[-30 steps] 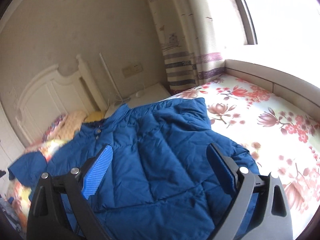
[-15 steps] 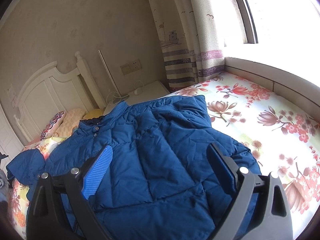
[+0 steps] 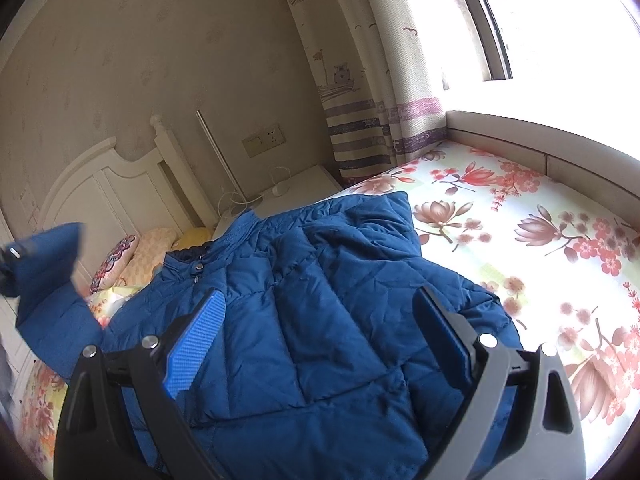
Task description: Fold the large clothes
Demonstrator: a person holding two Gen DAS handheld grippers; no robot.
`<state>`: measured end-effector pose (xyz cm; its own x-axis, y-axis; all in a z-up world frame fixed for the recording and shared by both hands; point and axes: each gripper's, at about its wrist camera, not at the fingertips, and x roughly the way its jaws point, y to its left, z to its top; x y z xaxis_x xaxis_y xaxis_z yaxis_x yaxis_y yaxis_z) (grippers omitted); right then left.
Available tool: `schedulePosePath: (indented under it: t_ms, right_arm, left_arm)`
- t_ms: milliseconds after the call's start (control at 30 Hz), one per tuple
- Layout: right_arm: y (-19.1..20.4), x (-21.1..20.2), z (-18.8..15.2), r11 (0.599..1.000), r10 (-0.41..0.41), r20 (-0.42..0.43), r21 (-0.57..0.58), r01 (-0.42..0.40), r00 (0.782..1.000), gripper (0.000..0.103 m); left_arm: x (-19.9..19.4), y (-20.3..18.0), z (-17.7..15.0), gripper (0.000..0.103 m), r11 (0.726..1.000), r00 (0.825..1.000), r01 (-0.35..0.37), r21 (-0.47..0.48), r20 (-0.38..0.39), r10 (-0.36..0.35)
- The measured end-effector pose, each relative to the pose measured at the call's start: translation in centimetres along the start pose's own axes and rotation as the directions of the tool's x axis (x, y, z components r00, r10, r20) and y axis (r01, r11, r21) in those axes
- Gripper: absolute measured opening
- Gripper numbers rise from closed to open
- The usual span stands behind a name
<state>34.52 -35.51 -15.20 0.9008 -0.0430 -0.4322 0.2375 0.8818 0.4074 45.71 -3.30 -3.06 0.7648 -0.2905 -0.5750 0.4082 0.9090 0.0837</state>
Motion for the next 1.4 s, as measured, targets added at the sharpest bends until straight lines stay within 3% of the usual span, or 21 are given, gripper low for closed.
schedulePosePath:
  t_ms: [67, 100, 133, 200, 233, 333, 400, 467, 500, 533, 600, 667, 733, 767, 800, 900, 1100, 1267, 1333, 1400]
  right_arm:
    - [-0.1, -0.1, 0.0, 1.0, 0.002, 0.004, 0.007, -0.002, 1.0, 0.094]
    - [-0.2, -0.2, 0.1, 1.0, 0.004, 0.007, 0.012, -0.004, 1.0, 0.094]
    - [-0.3, -0.1, 0.1, 1.0, 0.007, 0.006, 0.015, -0.007, 1.0, 0.094]
    - [-0.4, -0.1, 0.1, 1.0, 0.011, 0.001, 0.021, -0.011, 1.0, 0.094]
    - [-0.4, 0.0, 0.1, 1.0, 0.012, -0.001, 0.022, -0.012, 1.0, 0.094]
    - [-0.4, 0.0, 0.0, 0.999, 0.019, -0.004, 0.027, -0.018, 1.0, 0.094]
    - [-0.6, 0.0, 0.1, 0.999, 0.023, -0.008, 0.035, -0.023, 1.0, 0.094]
    - [-0.7, 0.0, 0.1, 0.999, 0.027, -0.01, 0.043, -0.027, 1.0, 0.094]
    - [-0.8, 0.1, 0.2, 0.999, 0.028, -0.012, 0.046, -0.027, 1.0, 0.094]
    - [-0.7, 0.2, 0.2, 0.999, 0.026, -0.014, 0.045, -0.025, 1.0, 0.094]
    - [-0.6, 0.2, 0.1, 0.999, 0.024, -0.017, 0.039, -0.023, 1.0, 0.094]
    - [-0.4, 0.3, 0.1, 0.999, 0.022, -0.02, 0.028, -0.021, 1.0, 0.094]
    - [-0.2, 0.4, 0.0, 1.0, 0.017, -0.022, 0.018, -0.017, 1.0, 0.094]
    - [-0.1, 0.4, -0.1, 1.0, 0.014, -0.022, 0.011, -0.014, 1.0, 0.094]
    - [0.0, 0.4, -0.1, 1.0, 0.012, -0.024, 0.007, -0.012, 1.0, 0.094]
    - [0.2, 0.5, -0.1, 1.0, 0.005, -0.027, -0.004, -0.005, 1.0, 0.094]
    - [1.0, 0.8, -0.5, 0.999, -0.003, -0.04, -0.049, 0.001, 0.999, 0.094]
    - [3.5, 0.3, -0.6, 0.988, 0.011, -0.029, -0.156, -0.015, 1.0, 0.094]
    - [6.6, -0.1, -0.7, 0.964, 0.061, -0.039, -0.255, -0.069, 0.997, 0.094]
    - [11.3, -0.4, -1.1, 0.91, 0.089, -0.049, -0.403, -0.101, 0.995, 0.094]
  left_arm:
    - [4.0, -5.1, -2.7, 0.015, 0.993, 0.99, 0.037, 0.114, -0.136, -0.022]
    - [6.5, -7.4, -4.7, 0.015, 0.988, 0.971, 0.074, 0.137, -0.235, -0.041]
    - [7.8, -8.4, -6.4, 0.016, 0.986, 0.961, 0.07, 0.154, -0.277, -0.024]
    - [8.4, -9.1, -7.7, 0.017, 0.972, 0.978, -0.006, 0.235, -0.203, 0.055]
    - [8.1, -9.1, -7.7, 0.018, 0.971, 0.977, -0.009, 0.239, -0.203, 0.059]
    - [5.6, -7.4, -7.1, 0.018, 0.989, 0.979, 0.019, 0.144, -0.205, 0.011]
    - [2.1, -5.6, -7.0, 0.023, 0.996, 0.993, -0.02, 0.092, -0.116, 0.03]
    - [-1.5, -3.4, -8.2, 0.054, 0.999, 0.999, -0.048, -0.004, -0.02, 0.048]
    - [-3.2, -1.5, -9.3, 0.088, 0.992, 0.996, -0.078, -0.098, 0.025, 0.08]
    - [-4.1, 0.5, -10.3, 0.098, 0.975, 0.989, -0.125, -0.186, 0.049, 0.136]
    - [-4.6, 4.2, -12.2, 0.096, 0.926, 0.983, -0.171, -0.336, 0.01, 0.186]
    - [-4.2, 7.1, -13.8, 0.091, 0.884, 0.988, -0.152, -0.442, -0.054, 0.143]
    - [-3.6, 8.1, -14.7, 0.091, 0.868, 0.973, -0.23, -0.441, -0.117, 0.199]
    - [-2.9, 8.3, -14.9, 0.091, 0.86, 0.954, -0.297, -0.415, -0.165, 0.25]
    - [-2.3, 8.1, -14.9, 0.091, 0.85, 0.946, -0.319, -0.418, -0.187, 0.263]
    - [-0.7, 9.6, -14.9, 0.091, 0.822, 0.949, -0.307, -0.48, -0.219, 0.226]
    - [0.6, 9.9, -15.9, 0.099, 0.805, 0.926, -0.349, -0.48, -0.307, 0.219]
    - [0.9, 10.4, -16.3, 0.099, 0.792, 0.929, -0.341, -0.506, -0.31, 0.203]
    - [0.8, 10.2, -16.1, 0.099, 0.795, 0.924, -0.356, -0.491, -0.313, 0.22]
    - [0.7, 9.8, -15.9, 0.099, 0.799, 0.917, -0.376, -0.47, -0.315, 0.246]
